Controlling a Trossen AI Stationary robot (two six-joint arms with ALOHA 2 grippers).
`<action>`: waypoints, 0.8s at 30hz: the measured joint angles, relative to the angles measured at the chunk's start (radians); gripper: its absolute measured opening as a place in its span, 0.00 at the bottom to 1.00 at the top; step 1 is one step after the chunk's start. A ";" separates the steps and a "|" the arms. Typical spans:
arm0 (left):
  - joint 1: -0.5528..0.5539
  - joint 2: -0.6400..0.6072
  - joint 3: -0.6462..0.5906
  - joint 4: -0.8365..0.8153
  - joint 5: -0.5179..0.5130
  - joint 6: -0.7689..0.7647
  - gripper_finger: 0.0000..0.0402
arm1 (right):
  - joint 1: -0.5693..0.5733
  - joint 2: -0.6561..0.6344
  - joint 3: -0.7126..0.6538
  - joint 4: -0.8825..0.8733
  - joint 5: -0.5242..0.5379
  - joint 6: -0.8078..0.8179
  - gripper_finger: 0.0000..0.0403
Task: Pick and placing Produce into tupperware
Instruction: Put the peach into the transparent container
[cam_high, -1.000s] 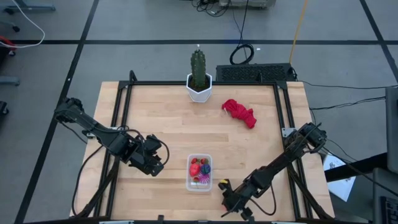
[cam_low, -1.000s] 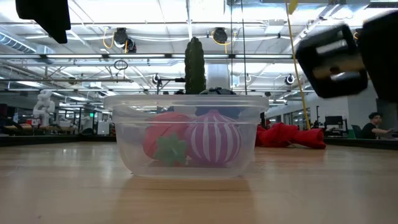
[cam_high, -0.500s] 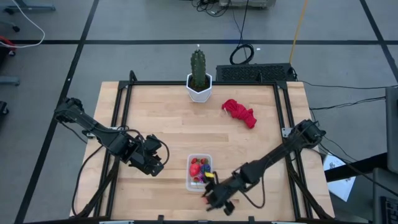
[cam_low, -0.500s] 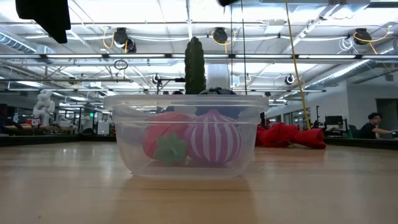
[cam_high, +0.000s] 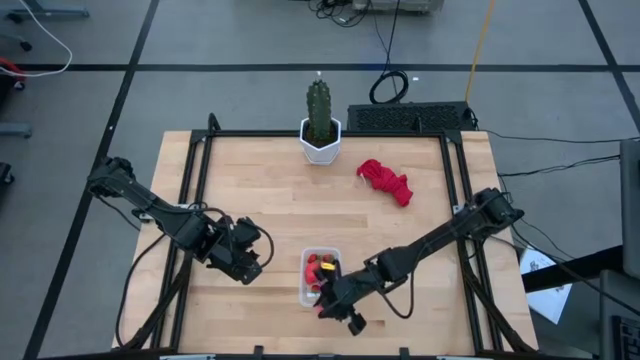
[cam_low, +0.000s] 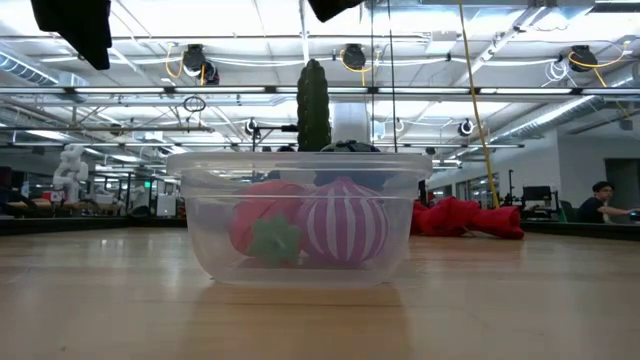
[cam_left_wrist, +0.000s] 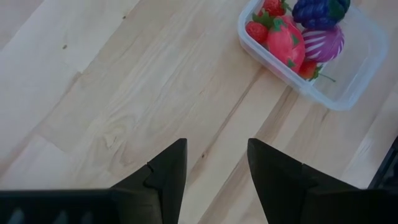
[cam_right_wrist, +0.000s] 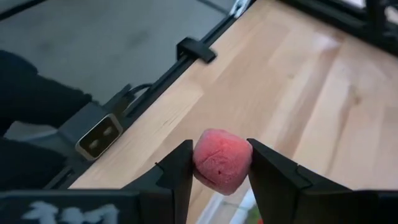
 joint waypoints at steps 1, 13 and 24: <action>0.001 0.000 0.000 0.000 0.000 0.011 0.44 | -0.006 0.000 0.000 0.010 0.000 0.000 0.32; 0.003 0.000 0.000 0.000 0.000 0.018 0.44 | -0.067 0.081 0.001 0.043 -0.023 0.003 0.32; 0.003 0.000 0.000 0.000 0.000 0.028 0.44 | -0.103 0.102 0.000 -0.021 -0.023 0.004 0.32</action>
